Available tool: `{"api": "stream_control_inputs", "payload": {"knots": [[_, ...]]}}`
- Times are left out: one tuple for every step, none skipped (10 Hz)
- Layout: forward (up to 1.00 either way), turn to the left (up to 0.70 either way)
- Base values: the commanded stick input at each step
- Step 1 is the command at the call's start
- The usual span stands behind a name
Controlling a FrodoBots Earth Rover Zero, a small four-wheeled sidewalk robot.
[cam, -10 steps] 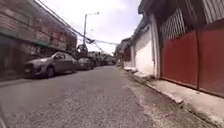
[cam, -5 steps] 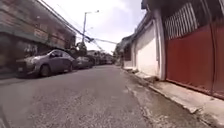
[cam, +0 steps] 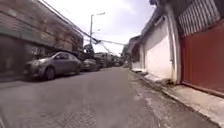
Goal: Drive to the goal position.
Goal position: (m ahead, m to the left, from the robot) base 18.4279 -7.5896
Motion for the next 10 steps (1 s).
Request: {"api": "stream_control_inputs", "payload": {"knots": [[0.7,0.01],[0.7,0.01],[0.7,0.01],[0.7,0.01],[0.7,0.01],[0.7,0.01],[0.7,0.01],[0.7,0.01],[0.7,0.01],[0.7,0.01]]}}
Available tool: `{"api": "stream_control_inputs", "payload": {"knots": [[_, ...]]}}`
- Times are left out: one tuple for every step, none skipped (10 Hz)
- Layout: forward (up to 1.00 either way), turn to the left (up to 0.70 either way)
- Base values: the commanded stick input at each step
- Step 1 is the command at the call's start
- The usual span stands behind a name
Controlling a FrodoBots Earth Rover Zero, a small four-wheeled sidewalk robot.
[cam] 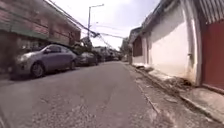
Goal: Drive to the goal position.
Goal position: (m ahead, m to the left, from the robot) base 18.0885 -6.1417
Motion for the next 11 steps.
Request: {"api": "stream_control_inputs", "payload": {"knots": [[0.7,0.01],[0.7,0.03],[0.7,0.03],[0.7,0.03],[0.7,0.03],[0.7,0.03],[0.7,0.03],[0.7,0.03],[0.7,0.03],[0.7,0.03],[0.7,0.03]]}}
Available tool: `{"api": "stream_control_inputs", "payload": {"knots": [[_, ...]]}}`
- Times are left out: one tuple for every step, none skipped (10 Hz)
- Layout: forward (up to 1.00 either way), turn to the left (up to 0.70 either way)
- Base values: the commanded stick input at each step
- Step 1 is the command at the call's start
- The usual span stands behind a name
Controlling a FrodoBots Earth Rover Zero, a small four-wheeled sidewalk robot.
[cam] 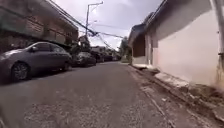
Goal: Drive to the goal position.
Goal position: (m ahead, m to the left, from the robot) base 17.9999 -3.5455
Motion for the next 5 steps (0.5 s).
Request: {"api": "stream_control_inputs", "payload": {"knots": [[0.7,0.03],[0.7,0.03],[0.7,0.03],[0.7,0.03],[0.7,0.03]]}}
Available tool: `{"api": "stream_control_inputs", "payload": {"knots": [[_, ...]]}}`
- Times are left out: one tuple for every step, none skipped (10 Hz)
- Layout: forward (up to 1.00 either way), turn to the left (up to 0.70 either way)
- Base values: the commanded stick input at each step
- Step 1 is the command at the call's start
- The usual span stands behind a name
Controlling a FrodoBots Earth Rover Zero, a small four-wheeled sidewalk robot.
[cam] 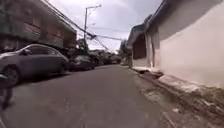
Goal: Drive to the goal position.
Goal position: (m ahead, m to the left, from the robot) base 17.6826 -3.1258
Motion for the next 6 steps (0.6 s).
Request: {"api": "stream_control_inputs", "payload": {"knots": [[0.7,0.03],[0.7,0.03],[0.7,0.03],[0.7,0.03],[0.7,0.03],[0.7,0.01]]}}
